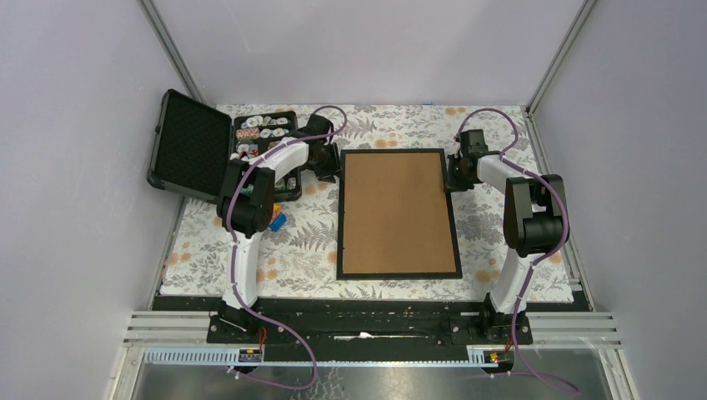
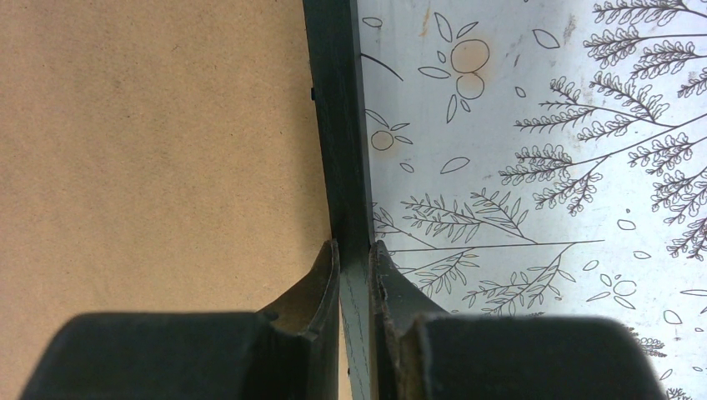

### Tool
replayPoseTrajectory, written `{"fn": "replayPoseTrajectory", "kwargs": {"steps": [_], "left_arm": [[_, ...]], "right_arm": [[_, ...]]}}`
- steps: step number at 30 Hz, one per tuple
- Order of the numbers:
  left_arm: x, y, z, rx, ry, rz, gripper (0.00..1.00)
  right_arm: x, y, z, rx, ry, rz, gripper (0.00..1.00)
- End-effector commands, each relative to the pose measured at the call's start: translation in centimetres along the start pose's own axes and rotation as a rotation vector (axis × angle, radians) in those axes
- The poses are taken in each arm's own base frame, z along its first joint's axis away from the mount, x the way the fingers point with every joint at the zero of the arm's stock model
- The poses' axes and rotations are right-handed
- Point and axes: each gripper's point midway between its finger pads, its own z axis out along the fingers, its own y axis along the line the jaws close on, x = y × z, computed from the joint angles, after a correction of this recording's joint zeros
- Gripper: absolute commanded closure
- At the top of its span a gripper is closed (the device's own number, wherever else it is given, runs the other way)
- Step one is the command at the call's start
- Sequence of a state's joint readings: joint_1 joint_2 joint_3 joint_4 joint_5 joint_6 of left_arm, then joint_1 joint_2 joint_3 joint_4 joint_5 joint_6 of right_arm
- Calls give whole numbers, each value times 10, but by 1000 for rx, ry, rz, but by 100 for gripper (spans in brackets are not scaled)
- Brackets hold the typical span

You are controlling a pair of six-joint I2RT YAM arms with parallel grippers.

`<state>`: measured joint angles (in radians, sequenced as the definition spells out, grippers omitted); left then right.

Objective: Put the photo into the frame

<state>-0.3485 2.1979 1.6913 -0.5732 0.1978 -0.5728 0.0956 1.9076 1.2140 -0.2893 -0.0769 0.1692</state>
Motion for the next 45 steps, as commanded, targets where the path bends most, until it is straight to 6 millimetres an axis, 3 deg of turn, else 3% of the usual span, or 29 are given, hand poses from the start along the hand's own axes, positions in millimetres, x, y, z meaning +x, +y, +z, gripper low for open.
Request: {"fn": "replayPoseTrajectory", "kwargs": {"steps": [1,31,40,45], "left_arm": [[-25,-2,-15,-15,-100,22,63],[1,19,37,-185,14,115,66],[11,35,47,-279,80,156,67],[15,31,54,-321,96,205,67]], "right_arm": [[77,9,16,-35,253,24,85],[77,13,15,-42,253,15,85],[77,13,16,-36,254,11,85],[77,12,16,-27,253,6,85]]}}
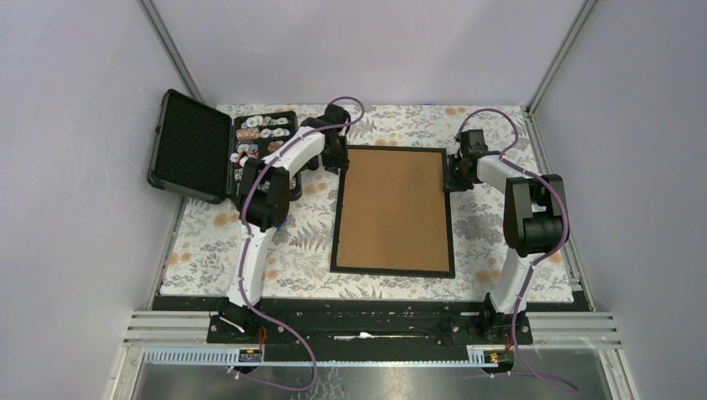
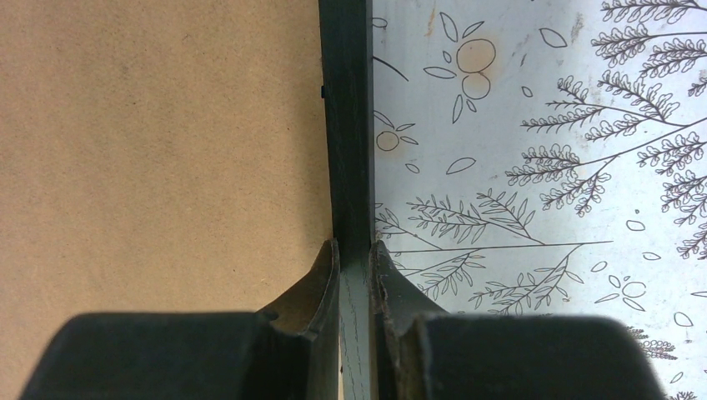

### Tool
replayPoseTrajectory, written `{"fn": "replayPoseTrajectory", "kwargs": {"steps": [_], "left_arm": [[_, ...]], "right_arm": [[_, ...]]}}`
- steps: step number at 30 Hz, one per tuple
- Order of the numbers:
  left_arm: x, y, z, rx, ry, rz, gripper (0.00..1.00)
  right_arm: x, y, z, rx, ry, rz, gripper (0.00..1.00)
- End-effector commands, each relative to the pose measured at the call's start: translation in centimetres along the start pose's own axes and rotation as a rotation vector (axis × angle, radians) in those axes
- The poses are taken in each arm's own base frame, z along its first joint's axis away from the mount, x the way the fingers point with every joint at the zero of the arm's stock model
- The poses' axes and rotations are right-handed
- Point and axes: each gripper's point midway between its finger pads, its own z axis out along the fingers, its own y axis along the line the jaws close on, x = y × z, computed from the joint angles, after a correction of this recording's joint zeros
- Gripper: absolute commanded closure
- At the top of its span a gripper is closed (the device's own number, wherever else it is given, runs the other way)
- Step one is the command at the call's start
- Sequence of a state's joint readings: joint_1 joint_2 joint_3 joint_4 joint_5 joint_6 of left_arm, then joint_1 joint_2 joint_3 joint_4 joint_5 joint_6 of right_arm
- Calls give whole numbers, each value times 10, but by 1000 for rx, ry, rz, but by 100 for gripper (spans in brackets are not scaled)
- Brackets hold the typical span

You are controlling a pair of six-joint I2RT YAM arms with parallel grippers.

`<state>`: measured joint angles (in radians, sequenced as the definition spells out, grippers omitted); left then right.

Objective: Put the photo into the frame

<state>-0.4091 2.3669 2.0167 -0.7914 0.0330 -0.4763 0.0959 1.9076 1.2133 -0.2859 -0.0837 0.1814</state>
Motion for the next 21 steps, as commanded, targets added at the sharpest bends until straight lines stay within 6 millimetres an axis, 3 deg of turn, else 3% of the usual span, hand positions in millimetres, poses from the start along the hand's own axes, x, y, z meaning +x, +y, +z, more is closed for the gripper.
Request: {"fn": "replayPoseTrajectory", "kwargs": {"steps": [1,8,12,14,16,19,21], "left_arm": [[41,28,48,-169,116,83,67],[60,28,69,-213,186,121,67],[55,17,61,-181,175,133,67],[41,-3,40,-103,147,135,65],[24,-30,3,13,101,133,58],[0,-55,-55,123,9,140,37],[-3,-57,-83,154,-28,142,24]], "right_arm": [[78,9,16,-18,257,-5,85],[79,11,16,-15,261,-14,85],[80,11,15,-9,273,-13,85],[77,12,13,-1,275,-4,81],[70,13,8,0,260,11,66],[56,22,-5,-31,230,48,43],[49,31,-15,-73,214,76,33]]}}
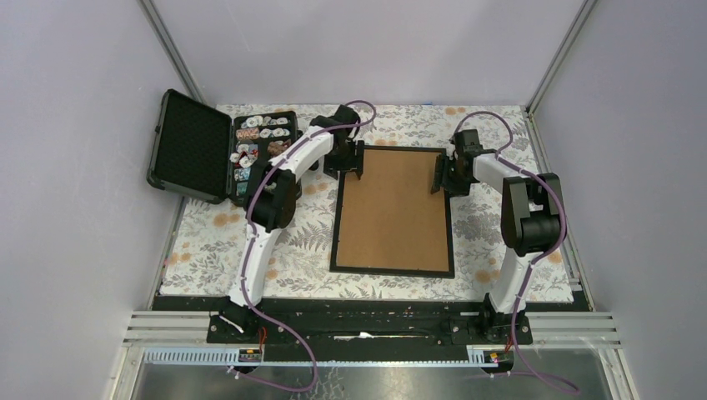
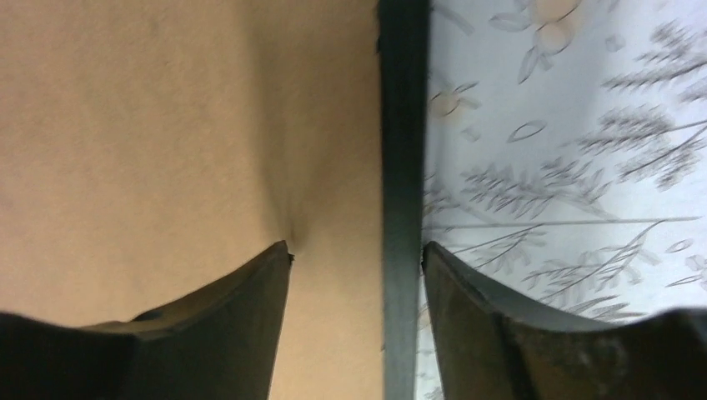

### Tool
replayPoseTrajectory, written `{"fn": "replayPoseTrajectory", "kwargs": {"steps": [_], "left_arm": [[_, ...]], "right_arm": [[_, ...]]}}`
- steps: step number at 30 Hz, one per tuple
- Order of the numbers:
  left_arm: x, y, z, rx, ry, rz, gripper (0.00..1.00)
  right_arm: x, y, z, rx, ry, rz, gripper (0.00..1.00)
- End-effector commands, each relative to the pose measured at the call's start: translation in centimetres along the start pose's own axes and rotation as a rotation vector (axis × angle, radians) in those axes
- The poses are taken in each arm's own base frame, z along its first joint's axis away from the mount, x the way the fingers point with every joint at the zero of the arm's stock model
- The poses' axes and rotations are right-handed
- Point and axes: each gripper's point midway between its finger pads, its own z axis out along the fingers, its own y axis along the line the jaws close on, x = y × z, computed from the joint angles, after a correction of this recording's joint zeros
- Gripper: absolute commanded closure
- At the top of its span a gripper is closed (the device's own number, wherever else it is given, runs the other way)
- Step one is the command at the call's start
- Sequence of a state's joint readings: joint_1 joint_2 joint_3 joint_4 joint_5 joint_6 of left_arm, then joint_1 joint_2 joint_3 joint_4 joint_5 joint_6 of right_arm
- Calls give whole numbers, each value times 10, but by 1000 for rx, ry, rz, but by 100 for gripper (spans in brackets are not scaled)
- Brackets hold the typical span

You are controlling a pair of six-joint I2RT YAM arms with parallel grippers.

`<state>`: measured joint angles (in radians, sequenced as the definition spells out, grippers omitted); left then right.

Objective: Put the photo into the frame

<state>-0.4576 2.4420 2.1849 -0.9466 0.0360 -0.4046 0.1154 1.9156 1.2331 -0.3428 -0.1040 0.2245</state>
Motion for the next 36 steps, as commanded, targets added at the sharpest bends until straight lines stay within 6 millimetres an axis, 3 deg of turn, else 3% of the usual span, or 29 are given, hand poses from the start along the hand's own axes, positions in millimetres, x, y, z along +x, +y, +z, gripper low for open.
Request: {"fn": "replayPoseTrajectory", "kwargs": {"steps": [1,4,11,16,24,31,33,36], "left_arm": [[-10,-32,-87,159,-112,31,20],[12,-20,-101,169,-122,22,10],[108,-14,-71,294,6,-40,1],[145,-45,-67,383,52,-11,2],[202,-123,-77,568,149,16,6],[259,-198,-94,688,235,105,6],[265,-210,-102,711,243,133,6],[255,-212,-118,702,207,164,5]], "right_arm": [[38,23,-16,-72,155,57,30],[41,30,-27,-105,150,81,22],[68,23,-25,-99,187,110,16],[65,30,-16,-128,185,138,16],[19,51,0,-179,161,137,16],[-44,66,13,-184,106,89,16],[-59,61,10,-137,79,60,15],[-77,27,-15,67,34,1,14]]}}
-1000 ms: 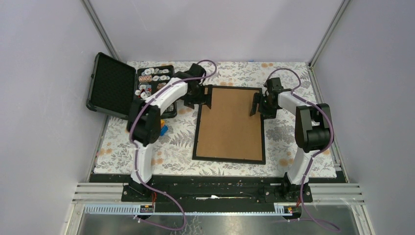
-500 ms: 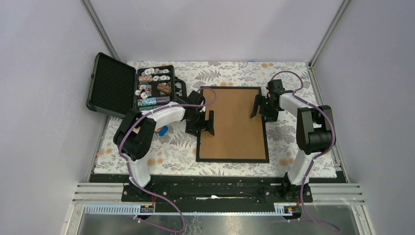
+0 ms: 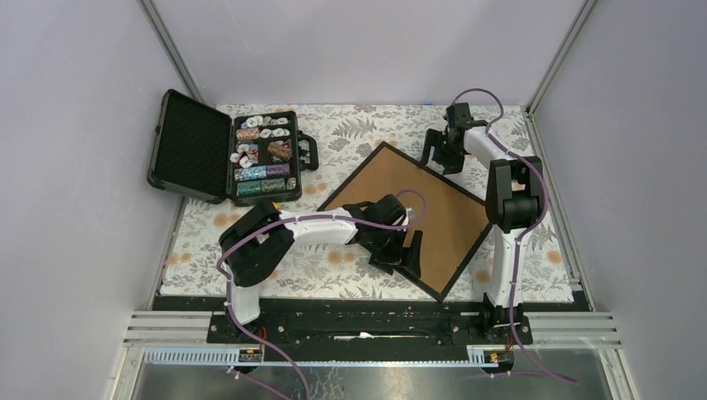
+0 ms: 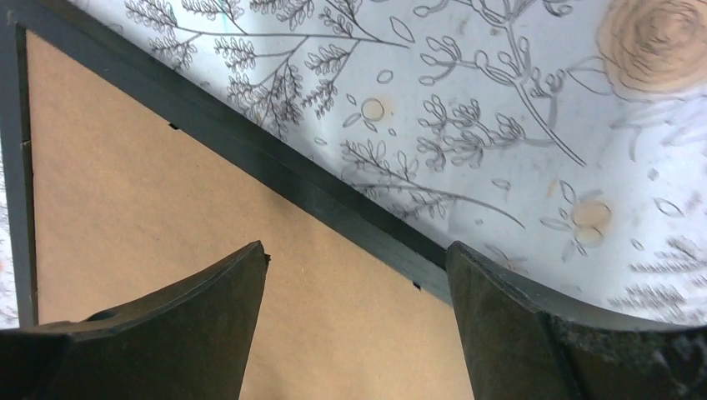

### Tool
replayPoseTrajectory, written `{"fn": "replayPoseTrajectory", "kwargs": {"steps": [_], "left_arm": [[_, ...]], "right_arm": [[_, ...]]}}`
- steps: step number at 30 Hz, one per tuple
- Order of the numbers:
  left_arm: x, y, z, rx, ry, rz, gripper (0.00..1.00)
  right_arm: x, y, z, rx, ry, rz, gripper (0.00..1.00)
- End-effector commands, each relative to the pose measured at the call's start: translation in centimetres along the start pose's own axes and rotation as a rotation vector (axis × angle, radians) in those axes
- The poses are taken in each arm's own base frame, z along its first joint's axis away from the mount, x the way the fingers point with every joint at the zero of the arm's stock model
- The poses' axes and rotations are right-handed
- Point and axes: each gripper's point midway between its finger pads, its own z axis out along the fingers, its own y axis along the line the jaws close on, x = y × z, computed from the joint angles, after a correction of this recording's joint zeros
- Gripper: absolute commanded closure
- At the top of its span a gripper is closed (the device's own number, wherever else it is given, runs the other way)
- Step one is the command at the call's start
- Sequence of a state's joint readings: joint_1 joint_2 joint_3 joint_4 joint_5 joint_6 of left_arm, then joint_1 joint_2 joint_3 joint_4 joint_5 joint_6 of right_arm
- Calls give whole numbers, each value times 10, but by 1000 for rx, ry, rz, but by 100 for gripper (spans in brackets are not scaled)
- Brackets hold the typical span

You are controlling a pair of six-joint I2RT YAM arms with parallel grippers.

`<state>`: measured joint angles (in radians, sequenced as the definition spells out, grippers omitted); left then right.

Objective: Put the photo into the frame

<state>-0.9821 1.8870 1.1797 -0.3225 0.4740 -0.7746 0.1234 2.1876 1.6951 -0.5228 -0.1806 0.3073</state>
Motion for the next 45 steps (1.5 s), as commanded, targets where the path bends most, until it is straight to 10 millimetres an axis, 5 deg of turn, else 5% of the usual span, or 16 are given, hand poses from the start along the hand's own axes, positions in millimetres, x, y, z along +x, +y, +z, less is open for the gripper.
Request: {"fn": "replayPoseTrajectory", "kwargs": {"steps": [1,4,6,8,15,20,24,29,38,45], "left_arm": [[-42,-46,-32,94,-131,93,4],[-61,-47,-72,6,-229,198,1],[-75,-44,-99,-31,-300,250,1],[-94,-36,-126,-46,-370,263,1],[-206,50,-206,-300,-685,61,1],[-264,102,-197,-479,-721,56,1],[-284,147,-171,-555,-646,36,1],[-281,185,-139,-553,-542,-20,1],[-243,202,-103,-480,-396,-84,2],[-184,170,-93,-263,-319,-174,6]], "right_arm": [[-11,-21,-53,227,-10,-89,13],[-18,-49,-104,393,-85,-77,10],[-10,-51,-128,384,-122,-31,9],[11,-50,-137,351,-117,-2,9],[85,-76,-155,239,-113,208,10],[120,-121,-164,275,-203,368,10],[149,-147,-159,334,-200,433,10],[165,-142,-133,231,-119,469,13],[152,-119,-101,49,-74,420,32],[115,-118,-94,39,-106,427,38]]}}
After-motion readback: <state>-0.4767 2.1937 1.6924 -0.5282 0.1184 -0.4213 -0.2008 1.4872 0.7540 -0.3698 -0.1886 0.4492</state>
